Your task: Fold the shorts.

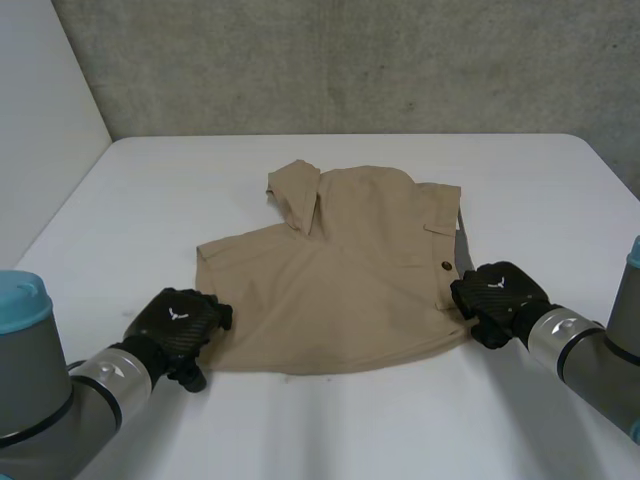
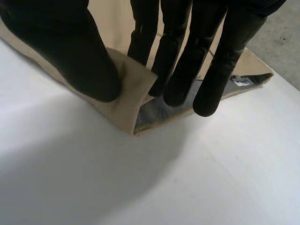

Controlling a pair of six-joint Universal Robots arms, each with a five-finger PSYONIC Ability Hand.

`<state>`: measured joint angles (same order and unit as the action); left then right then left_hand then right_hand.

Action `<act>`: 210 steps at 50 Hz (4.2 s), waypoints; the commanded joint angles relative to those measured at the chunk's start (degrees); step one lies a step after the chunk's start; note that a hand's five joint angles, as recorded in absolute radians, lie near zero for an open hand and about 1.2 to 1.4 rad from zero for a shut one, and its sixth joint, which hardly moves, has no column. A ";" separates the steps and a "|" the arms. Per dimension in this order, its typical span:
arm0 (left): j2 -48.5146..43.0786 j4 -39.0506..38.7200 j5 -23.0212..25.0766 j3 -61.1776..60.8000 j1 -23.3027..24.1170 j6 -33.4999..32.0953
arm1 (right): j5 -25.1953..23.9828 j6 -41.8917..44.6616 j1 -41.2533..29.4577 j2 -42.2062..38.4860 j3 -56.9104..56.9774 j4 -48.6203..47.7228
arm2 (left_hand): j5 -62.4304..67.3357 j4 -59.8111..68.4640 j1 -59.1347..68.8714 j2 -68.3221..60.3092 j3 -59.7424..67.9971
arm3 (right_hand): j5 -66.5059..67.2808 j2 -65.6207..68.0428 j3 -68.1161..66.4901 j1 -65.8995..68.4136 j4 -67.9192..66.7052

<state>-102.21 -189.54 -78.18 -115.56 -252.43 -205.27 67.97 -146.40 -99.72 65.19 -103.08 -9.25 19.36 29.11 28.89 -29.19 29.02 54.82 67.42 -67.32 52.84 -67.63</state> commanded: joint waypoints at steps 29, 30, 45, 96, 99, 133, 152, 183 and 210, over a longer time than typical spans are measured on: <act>16.32 5.31 -4.17 5.17 2.20 2.06 | 3.57 -6.61 -2.23 14.69 5.25 14.24 | 50.64 50.89 51.11 -50.81 50.98 | 15.18 12.58 -12.68 27.16 -12.37; 17.47 6.36 -4.17 5.69 2.20 2.24 | 3.57 -6.61 -2.15 15.83 5.95 15.82 | 50.64 50.89 51.11 -50.81 50.98 | 15.18 12.58 -12.68 27.16 -12.37; 6.07 12.00 -5.31 13.51 2.03 3.47 | 4.54 -9.77 -2.93 14.10 9.91 22.96 | 50.64 50.89 51.11 -50.81 50.98 | 15.18 12.58 -12.68 27.16 -12.37; -18.38 11.12 -12.60 44.17 3.61 3.39 | 16.84 -3.63 -12.25 -5.87 34.32 21.03 | 50.64 50.89 51.11 -50.81 50.98 | 15.18 12.58 -12.68 27.16 -12.37; -18.03 6.13 -14.36 52.87 3.35 3.47 | 18.33 -3.54 -12.69 -6.04 44.43 16.82 | 50.64 50.89 51.11 -50.81 50.98 | 15.18 12.58 -12.68 27.16 -12.37; -9.92 -23.25 -15.51 17.40 6.42 6.47 | 17.46 -3.45 -15.77 -6.30 21.08 -10.35 | 50.64 50.89 51.11 -50.81 50.98 | 15.18 12.58 -12.68 27.16 -12.37; -0.81 2.40 -15.16 11.68 7.91 5.23 | 17.90 -3.36 -15.42 -0.16 15.54 11.43 | 50.64 50.89 51.11 -50.81 50.98 | 15.18 12.58 -12.68 27.16 -12.37; 7.38 6.14 -13.31 14.38 10.99 -2.59 | 17.55 12.11 -10.23 9.43 1.65 22.61 | -11.08 -10.83 -10.61 10.90 -10.74 | 15.18 12.58 -12.68 27.16 -12.37; -46.94 15.25 0.41 72.05 7.83 -7.94 | 17.55 10.79 -10.67 5.38 -1.87 17.16 | 23.66 23.91 24.13 -23.83 24.00 | 15.18 12.58 -12.68 27.16 -12.37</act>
<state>-142.73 -179.04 -76.79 -51.15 -243.64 -209.20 85.52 -135.71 -110.59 71.02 -104.76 8.30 17.46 27.32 27.41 -27.26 27.31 57.15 67.58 -68.01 54.96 -68.29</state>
